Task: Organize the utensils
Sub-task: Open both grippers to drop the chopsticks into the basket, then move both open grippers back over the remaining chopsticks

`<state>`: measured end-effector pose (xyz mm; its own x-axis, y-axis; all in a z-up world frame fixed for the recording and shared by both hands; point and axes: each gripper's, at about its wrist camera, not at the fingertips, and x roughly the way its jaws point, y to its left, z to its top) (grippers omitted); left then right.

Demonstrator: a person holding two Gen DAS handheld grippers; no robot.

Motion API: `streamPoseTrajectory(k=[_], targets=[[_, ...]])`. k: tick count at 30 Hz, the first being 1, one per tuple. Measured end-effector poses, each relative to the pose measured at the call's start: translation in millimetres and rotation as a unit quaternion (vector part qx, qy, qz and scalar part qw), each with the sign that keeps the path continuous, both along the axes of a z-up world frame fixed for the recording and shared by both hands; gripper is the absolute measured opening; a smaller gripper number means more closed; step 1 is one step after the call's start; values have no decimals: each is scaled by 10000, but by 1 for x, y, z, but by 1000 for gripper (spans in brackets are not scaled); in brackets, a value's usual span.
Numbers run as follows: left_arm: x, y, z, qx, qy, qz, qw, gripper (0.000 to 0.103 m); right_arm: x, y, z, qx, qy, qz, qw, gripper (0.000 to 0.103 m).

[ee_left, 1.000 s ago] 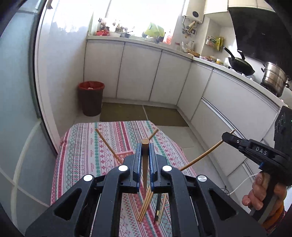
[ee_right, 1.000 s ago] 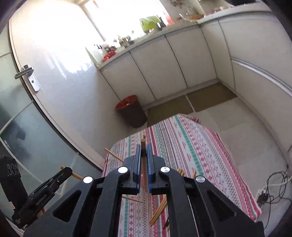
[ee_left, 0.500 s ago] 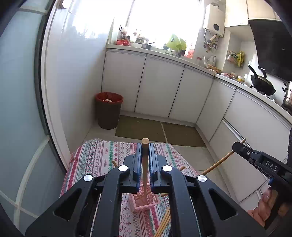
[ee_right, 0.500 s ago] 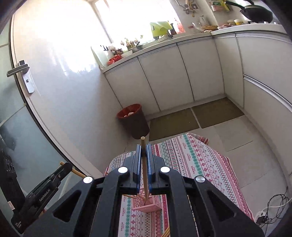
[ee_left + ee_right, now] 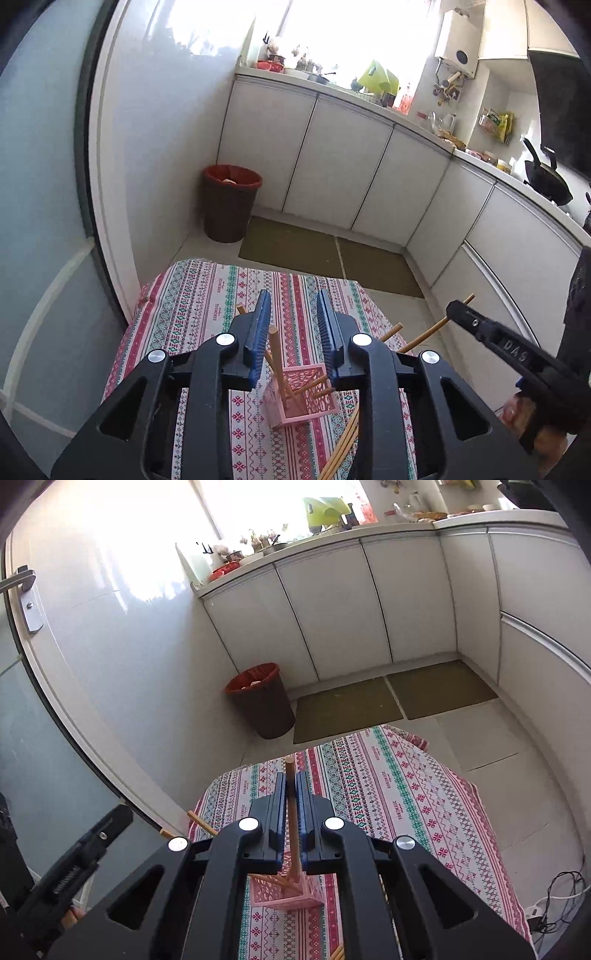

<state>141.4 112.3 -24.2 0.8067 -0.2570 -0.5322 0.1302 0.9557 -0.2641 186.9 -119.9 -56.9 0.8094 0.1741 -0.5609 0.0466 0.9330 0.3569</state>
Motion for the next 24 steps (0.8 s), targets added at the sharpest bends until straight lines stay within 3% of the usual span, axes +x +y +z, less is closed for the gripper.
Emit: streamPoseTrajectory(k=[8, 13, 15, 16, 22, 24], targets=[[1, -7, 2, 138, 4, -51, 9999, 34, 14, 19, -14, -236, -58, 4, 9997, 6], [1, -5, 0, 328, -25, 80, 9994, 44, 28, 30, -24, -550, 85, -41, 9984, 11], [-2, -4, 0, 369, -52, 130, 9992, 48, 23, 30, -22, -604, 31, -59, 9981, 33], [-3, -4, 1, 403, -68, 145, 9991, 48, 18, 29, -20, -643, -13, -109, 9979, 37], [-18, -12, 6, 674, -239, 222, 9972, 63, -7, 22, -12, -732, -46, -151, 9972, 41], [-22, -16, 6, 800, -260, 207, 9962, 65, -16, 20, -10, -792, -64, -203, 9966, 47]])
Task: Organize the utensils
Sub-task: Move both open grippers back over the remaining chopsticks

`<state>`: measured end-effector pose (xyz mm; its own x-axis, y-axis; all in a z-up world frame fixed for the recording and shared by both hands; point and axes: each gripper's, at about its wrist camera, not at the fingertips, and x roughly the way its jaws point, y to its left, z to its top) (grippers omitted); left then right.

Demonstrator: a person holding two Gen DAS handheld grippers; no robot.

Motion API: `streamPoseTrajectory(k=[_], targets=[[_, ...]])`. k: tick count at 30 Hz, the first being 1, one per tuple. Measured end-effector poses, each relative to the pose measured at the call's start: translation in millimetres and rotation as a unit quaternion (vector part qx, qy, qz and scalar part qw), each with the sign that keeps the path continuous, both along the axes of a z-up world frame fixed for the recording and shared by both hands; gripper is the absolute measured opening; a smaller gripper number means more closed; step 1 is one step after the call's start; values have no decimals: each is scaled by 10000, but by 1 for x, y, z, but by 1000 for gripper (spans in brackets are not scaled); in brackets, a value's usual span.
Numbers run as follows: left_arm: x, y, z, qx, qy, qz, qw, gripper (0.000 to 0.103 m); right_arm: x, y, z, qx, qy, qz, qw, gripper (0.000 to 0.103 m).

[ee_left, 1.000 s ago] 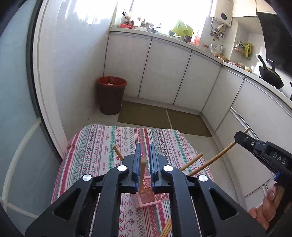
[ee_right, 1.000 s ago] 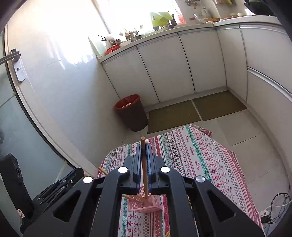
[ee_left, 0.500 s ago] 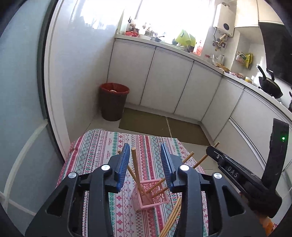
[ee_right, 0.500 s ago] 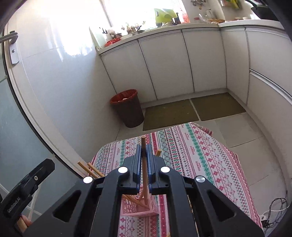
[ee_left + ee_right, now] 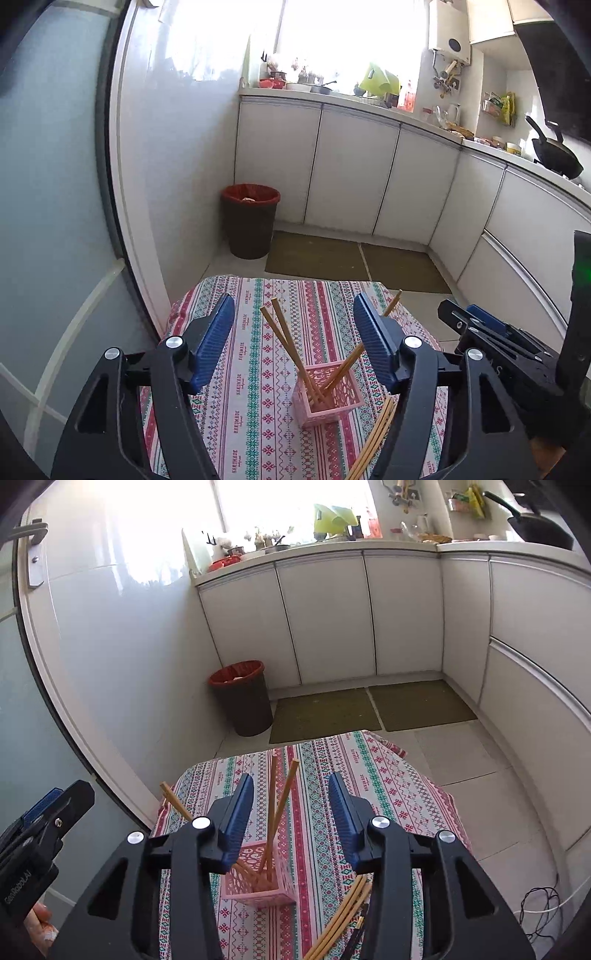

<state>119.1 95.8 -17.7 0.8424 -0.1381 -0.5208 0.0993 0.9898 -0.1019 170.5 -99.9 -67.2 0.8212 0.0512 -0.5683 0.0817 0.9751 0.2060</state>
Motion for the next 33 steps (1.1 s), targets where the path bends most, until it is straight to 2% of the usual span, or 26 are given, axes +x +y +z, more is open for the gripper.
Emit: streamPoseTrajectory(k=[2, 5, 6, 12, 20, 27, 33], targets=[[-4, -3, -1, 64, -11, 1, 10000, 72, -10, -2, 1, -54, -22, -67, 10000, 51], [-15, -7, -4, 141, -95, 71, 9998, 88, -25, -6, 0, -232, -45, -242, 9994, 68], [-19, -9, -5, 181, -121, 78, 9997, 89, -30, -8, 0, -274, -81, -345, 9990, 73], [-35, -17, -12, 271, -92, 36, 9996, 92, -54, -23, -5, -473, -94, -858, 9951, 85], [-47, -26, -21, 382, 1, -45, 9993, 96, -83, -35, -15, -753, -95, -1183, 9901, 94], [-53, -39, -37, 563, 251, -222, 9979, 96, -103, -51, -24, -575, 61, -1271, 9902, 96], [-53, -55, -52, 710, 460, -442, 9954, 96, -119, -72, -45, -513, 379, -1337, 9890, 96]])
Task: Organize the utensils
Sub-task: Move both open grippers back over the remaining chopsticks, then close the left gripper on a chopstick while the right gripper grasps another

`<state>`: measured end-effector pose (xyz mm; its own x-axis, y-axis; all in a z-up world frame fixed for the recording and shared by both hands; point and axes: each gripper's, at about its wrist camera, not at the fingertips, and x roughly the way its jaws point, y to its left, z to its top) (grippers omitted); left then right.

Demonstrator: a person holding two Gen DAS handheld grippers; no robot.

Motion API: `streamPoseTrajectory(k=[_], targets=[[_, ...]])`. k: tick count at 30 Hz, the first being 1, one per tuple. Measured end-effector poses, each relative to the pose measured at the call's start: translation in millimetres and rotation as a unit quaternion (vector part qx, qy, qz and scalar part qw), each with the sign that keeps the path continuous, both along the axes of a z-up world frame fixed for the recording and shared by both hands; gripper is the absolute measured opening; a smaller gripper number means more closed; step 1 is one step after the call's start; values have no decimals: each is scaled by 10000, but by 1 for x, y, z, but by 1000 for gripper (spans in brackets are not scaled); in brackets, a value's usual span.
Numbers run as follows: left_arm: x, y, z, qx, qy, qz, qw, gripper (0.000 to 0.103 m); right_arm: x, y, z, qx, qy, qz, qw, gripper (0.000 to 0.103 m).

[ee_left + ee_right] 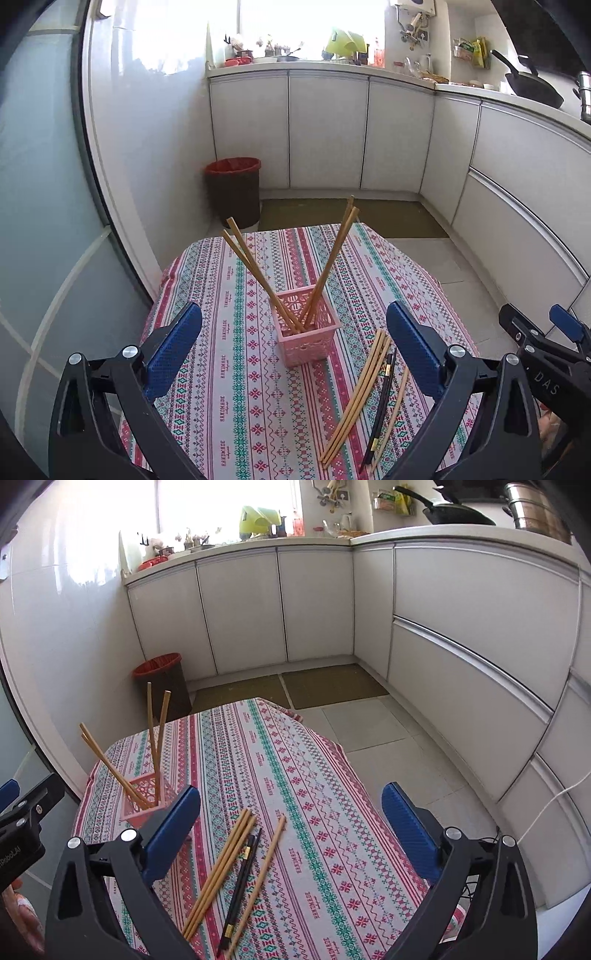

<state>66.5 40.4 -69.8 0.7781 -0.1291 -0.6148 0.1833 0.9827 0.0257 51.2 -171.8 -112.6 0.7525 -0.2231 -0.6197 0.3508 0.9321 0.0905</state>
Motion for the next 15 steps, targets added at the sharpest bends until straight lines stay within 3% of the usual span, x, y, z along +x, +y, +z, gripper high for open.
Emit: streamPoseTrajectory(k=[6, 10, 15], targets=[[8, -37, -24, 155, 603, -623, 9961, 96, -17, -42, -39, 398, 456, -197, 9980, 96], [22, -71, -52, -152, 1561, -1325, 9787, 96, -29, -71, -69, 682, 760, -236, 9945, 96], [46, -106, -93, -205, 2431, -1557, 9572, 96, -34, -97, -85, 1447, 824, -81, 9860, 96]])
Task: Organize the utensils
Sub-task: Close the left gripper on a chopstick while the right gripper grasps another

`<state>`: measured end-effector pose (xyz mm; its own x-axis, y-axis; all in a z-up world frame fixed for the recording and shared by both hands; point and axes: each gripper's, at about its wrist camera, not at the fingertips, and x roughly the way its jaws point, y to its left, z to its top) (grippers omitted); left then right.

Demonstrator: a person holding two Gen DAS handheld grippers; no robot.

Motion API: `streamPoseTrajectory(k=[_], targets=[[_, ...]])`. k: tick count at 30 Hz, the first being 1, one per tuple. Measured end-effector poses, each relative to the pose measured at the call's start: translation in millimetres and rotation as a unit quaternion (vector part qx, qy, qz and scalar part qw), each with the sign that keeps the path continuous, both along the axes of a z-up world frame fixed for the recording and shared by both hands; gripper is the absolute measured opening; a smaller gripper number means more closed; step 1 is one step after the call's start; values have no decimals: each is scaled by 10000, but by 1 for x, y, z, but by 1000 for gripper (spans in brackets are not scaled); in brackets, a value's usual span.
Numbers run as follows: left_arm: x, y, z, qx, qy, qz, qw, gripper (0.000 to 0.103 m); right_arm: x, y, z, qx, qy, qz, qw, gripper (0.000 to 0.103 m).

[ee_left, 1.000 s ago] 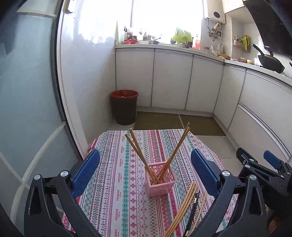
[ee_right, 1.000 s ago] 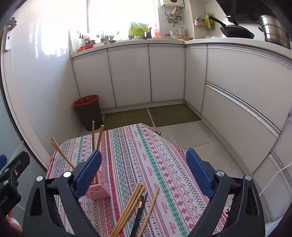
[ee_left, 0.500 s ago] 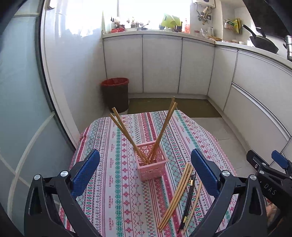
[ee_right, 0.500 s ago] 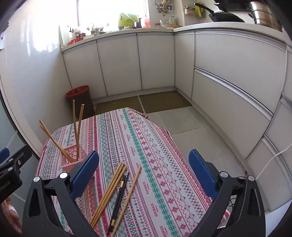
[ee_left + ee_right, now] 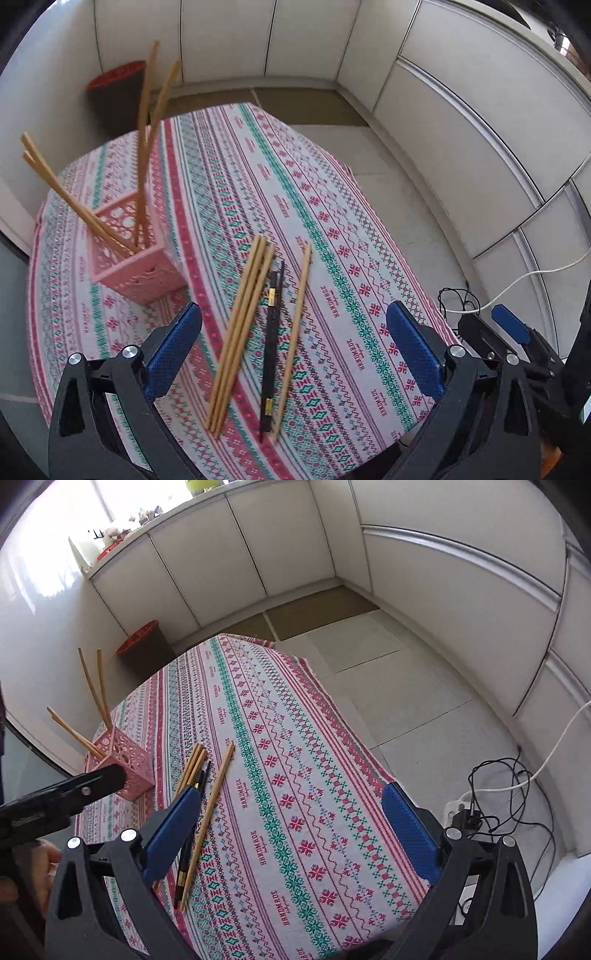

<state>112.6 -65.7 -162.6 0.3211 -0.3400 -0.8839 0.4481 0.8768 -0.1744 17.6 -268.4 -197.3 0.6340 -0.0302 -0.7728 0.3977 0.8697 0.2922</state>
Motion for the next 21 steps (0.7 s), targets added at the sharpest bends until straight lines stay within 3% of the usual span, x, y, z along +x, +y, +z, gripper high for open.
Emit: streamPoseTrajectory(k=[3, 7, 10, 15, 17, 21], targets=[[15, -13, -21, -86, 520, -75, 9986, 96, -1, -12, -11, 293, 99, -119, 9994, 96], [31, -28, -45, -274, 1142, -214, 9928, 96, 0, -33, -26, 1042, 208, -388, 9936, 96], [42, -39, -58, -339, 1341, -133, 9903, 94, -1, -47, -36, 1554, 283, -596, 9856, 96], [55, -55, -70, -364, 1437, -219, 9887, 52, -3, -60, -47, 1964, 356, -803, 9766, 96], [56, -63, -74, -258, 1398, -294, 9894, 44, -3, -64, -50, 2019, 370, -860, 9749, 96], [60, -73, -83, 139, 1145, -273, 9930, 44, -2, -68, -55, 2122, 429, -878, 9723, 96]])
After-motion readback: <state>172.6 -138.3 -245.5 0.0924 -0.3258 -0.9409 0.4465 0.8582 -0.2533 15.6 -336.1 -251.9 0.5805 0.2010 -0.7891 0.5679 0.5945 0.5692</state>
